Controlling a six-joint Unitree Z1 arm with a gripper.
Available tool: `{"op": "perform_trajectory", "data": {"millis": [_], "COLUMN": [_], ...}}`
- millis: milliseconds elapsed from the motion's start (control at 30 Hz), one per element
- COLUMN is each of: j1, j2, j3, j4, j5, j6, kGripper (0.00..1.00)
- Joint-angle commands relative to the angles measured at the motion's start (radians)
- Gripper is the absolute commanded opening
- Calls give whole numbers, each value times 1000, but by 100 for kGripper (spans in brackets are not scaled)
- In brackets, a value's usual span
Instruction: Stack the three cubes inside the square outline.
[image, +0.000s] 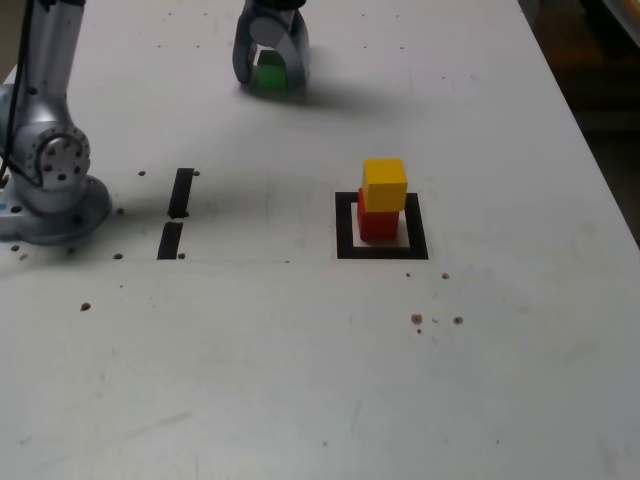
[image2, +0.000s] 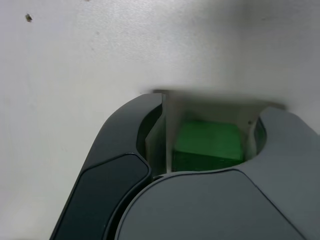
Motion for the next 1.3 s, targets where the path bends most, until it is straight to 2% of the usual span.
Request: {"op": "perform_trajectory", "data": {"millis": [0, 133, 233, 333, 500, 633, 767, 900, 1067, 1167, 1267], "j1": [-6, -25, -58, -118, -289, -497, -688, -830, -933, -967, -987], "j2": [-13, -26, -46, -89, -205, -273, -275, -247, -175, -125, -86], "j3": [-8, -24, -49, -78, -143, -248, -369, -440, -453, -476, -505], "j4": [2, 40, 110, 203, 376, 528, 609, 627, 630, 629, 628], "j5": [-16, -50, -56, -42, -15, -21, -66, -145, -246, -271, -257], "j6": [1, -2, -23, -71, -220, -402, -575, -742, -942, -1032, -1090], "kGripper": [28, 16, 15, 15, 14, 13, 12, 12, 12, 12, 13]}}
